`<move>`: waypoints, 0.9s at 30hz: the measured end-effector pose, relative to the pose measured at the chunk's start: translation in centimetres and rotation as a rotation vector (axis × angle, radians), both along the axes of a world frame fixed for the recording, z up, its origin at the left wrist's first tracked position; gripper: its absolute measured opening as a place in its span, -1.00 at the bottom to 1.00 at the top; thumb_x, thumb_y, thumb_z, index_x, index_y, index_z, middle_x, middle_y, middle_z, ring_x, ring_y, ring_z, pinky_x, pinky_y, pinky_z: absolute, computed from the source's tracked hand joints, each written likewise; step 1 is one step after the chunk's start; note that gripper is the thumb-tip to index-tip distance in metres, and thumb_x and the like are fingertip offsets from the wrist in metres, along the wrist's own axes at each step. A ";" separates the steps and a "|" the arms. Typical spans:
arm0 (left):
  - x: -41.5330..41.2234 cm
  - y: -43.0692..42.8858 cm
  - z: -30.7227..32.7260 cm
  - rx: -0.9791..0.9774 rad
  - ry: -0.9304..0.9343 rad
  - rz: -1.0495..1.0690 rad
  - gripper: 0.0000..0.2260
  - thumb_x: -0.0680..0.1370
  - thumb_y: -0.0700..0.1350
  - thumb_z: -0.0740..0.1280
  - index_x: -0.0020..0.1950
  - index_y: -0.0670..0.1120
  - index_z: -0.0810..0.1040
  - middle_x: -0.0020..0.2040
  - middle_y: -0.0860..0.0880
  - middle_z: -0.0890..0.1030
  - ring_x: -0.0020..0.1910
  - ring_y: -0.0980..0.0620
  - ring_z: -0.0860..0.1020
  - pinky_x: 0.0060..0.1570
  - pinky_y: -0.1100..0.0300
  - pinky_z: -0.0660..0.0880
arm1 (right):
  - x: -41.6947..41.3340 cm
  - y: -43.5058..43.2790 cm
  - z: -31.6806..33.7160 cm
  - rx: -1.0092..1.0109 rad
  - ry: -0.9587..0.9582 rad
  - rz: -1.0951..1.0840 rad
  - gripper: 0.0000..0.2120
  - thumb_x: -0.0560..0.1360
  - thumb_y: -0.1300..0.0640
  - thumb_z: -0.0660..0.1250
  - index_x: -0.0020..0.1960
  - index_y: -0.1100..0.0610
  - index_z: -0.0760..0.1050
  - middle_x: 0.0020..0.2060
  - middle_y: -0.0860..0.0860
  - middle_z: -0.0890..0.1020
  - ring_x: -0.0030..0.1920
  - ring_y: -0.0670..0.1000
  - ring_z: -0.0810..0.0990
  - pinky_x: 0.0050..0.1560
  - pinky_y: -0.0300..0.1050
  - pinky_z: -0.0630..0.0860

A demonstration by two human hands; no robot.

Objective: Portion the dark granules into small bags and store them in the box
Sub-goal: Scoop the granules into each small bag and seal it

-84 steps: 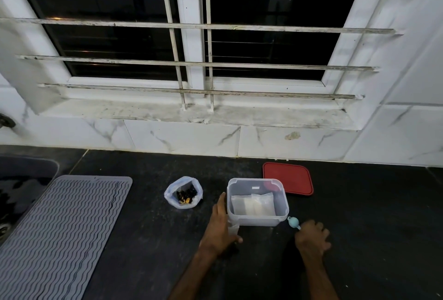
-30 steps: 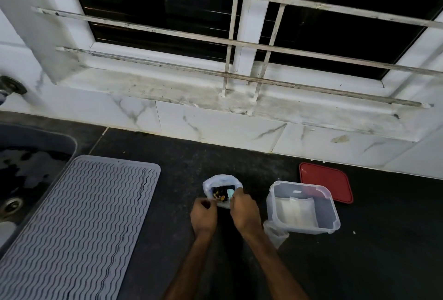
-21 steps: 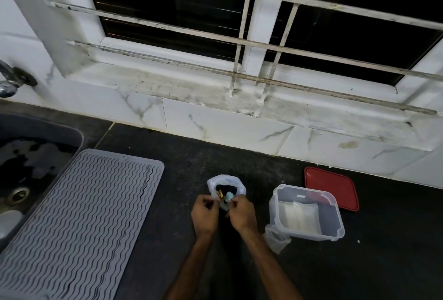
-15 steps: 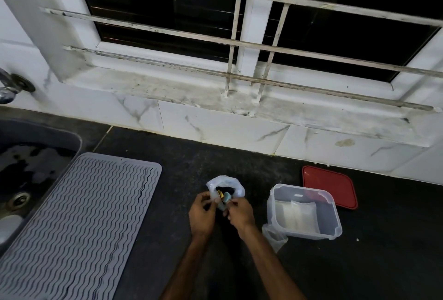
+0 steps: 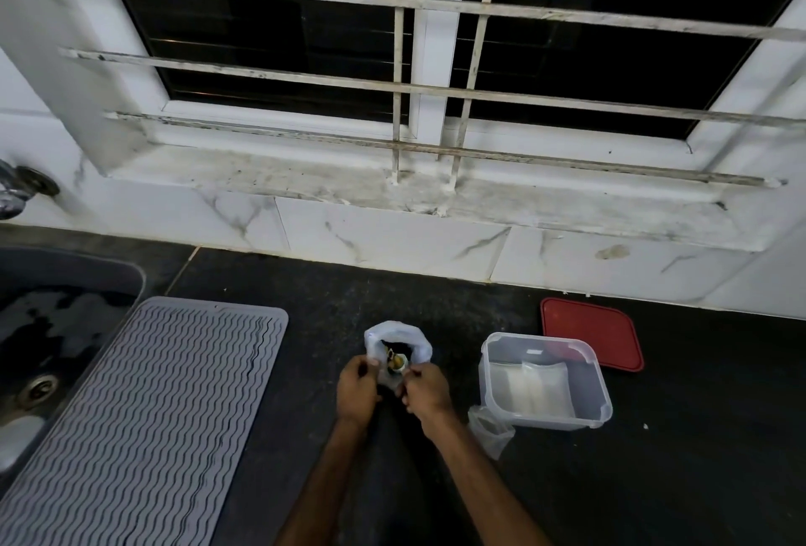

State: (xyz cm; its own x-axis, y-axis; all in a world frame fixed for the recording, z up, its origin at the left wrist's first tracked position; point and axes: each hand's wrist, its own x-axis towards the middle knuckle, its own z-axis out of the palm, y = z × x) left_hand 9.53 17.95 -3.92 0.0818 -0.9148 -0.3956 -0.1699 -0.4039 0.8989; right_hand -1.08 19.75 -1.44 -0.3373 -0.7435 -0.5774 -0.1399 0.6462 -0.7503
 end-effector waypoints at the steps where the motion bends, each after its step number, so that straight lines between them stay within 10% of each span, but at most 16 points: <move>1: 0.1 0.0 0.3 -0.004 0.006 0.024 -0.84 0.63 -0.10 0.25 -0.06 -0.10 0.58 -0.13 -0.16 0.67 -0.08 -0.19 0.65 -0.18 -0.03 0.59 | 0.0 0.1 0.1 0.000 -0.005 -0.002 -0.77 0.57 0.25 0.16 -0.17 0.16 0.54 -0.32 0.07 0.59 -0.39 -0.05 0.49 -0.41 -0.21 0.40; 20: 0.9 -0.1 0.6 0.058 0.143 0.022 -0.86 0.63 -0.12 0.26 0.08 -0.14 0.57 -0.02 -0.13 0.67 -0.02 -0.09 0.64 -0.13 0.03 0.57 | -1.0 0.2 1.4 0.057 -0.169 -0.047 -0.78 0.61 0.20 0.20 0.00 0.25 0.60 -0.35 0.05 0.63 -0.48 -0.10 0.47 -0.48 -0.27 0.38; 27: 0.8 0.5 -0.6 -0.033 0.028 -0.003 -0.90 0.60 -0.15 0.30 -0.05 -0.11 0.59 -0.09 -0.18 0.67 -0.04 -0.18 0.64 0.03 -0.22 0.57 | -1.2 0.1 0.5 -0.047 0.311 0.110 -0.79 0.63 0.12 0.18 -0.03 0.18 0.55 -0.35 0.07 0.66 -0.53 -0.09 0.54 -0.54 -0.27 0.46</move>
State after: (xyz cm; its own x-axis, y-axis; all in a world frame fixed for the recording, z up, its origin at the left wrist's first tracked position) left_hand 10.28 18.41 -4.49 0.0685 -0.9276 -0.3672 -0.1454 -0.3735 0.9162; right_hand -2.24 19.82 -0.98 -0.4089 -0.8083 -0.4235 -0.4339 0.5805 -0.6890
